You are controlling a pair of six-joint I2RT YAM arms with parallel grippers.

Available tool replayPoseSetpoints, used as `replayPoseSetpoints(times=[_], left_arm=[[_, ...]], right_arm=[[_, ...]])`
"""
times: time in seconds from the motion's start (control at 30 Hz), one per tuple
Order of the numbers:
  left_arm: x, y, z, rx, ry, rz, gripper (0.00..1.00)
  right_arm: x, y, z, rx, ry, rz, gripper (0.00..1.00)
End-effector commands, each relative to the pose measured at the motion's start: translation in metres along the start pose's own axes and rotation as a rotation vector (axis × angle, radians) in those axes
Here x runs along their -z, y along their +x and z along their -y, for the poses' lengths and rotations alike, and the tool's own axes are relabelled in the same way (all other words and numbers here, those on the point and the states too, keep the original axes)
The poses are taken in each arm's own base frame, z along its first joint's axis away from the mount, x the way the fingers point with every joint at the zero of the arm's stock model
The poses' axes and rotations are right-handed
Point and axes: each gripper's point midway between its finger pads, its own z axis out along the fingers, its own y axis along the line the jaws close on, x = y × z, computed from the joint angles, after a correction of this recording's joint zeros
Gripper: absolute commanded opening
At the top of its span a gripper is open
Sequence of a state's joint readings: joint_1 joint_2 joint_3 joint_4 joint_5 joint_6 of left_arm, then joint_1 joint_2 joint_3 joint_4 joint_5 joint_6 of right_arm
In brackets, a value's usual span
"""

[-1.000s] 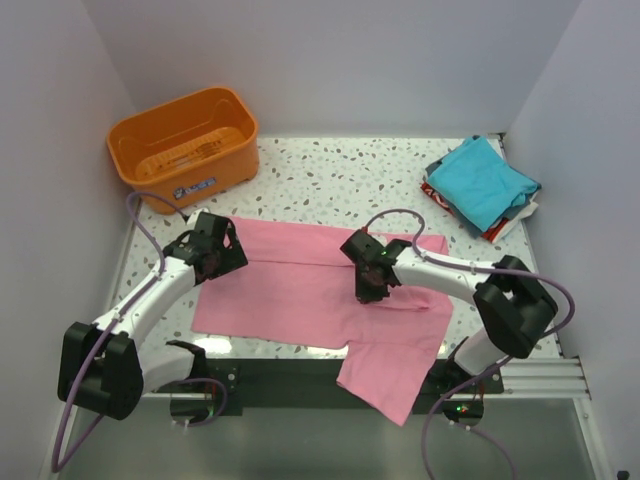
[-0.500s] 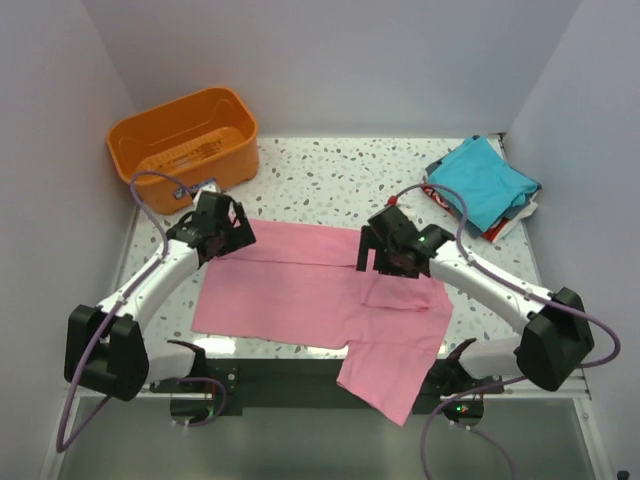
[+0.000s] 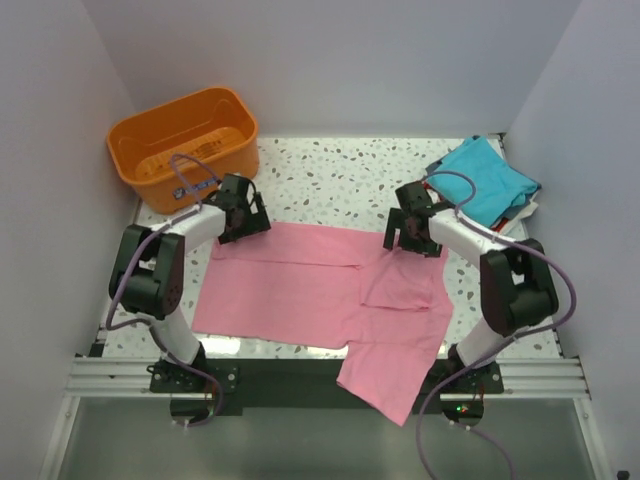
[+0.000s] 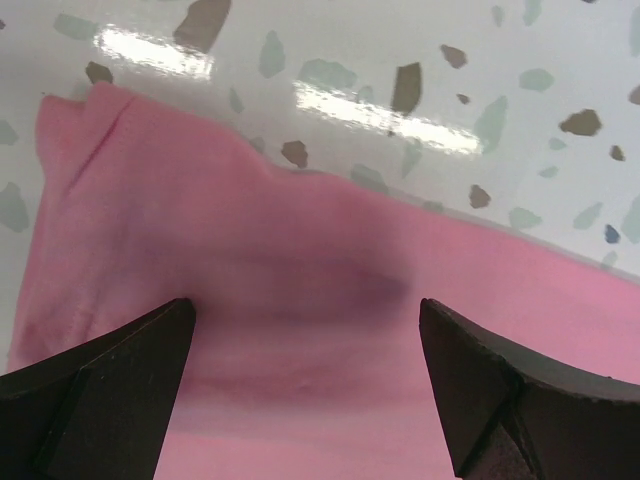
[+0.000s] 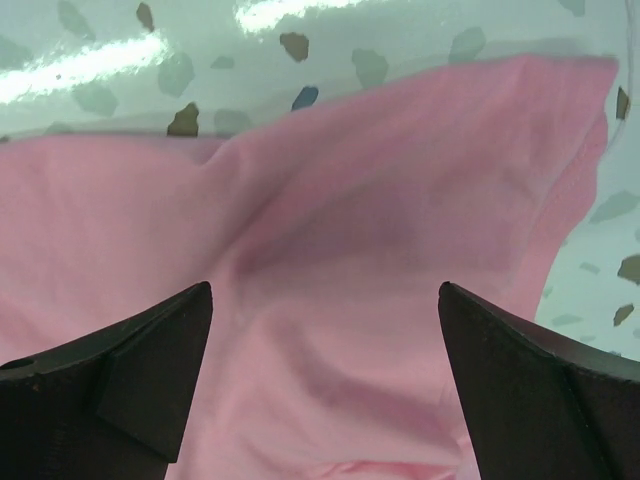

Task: Fold and stack the t-shirts
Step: Fold the tshirt

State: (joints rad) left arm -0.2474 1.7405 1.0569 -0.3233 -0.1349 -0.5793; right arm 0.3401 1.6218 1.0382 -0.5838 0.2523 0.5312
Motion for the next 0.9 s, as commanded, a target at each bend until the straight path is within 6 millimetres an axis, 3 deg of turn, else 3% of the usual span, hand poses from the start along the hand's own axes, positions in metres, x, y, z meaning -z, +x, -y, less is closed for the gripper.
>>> replayPoseSetpoints(times=[0.0,0.37,0.57,0.6,0.87], left_arm=[[-0.012,-0.019,-0.013,0.024,-0.008,0.039,1.00],[-0.042,-0.012,-0.039,0.051,-0.075,-0.018,1.00],[-0.046,-0.018,-0.040,0.081,-0.099,-0.004,1.00],[-0.047,-0.022,-0.039,0.083,-0.101,0.003,1.00],[-0.048,-0.033,-0.040,0.110,-0.133,0.026,1.00]], right_arm=[[-0.015,-0.030,-0.010,0.055,-0.005,0.062,0.99],[-0.071,-0.038,-0.021,0.137,0.064,-0.006,0.99],[-0.085,-0.060,-0.034,0.155,0.064,0.017,0.99],[-0.084,-0.071,-0.038,0.155,0.059,0.035,0.98],[-0.091,-0.108,-0.042,0.191,0.085,0.094,0.99]])
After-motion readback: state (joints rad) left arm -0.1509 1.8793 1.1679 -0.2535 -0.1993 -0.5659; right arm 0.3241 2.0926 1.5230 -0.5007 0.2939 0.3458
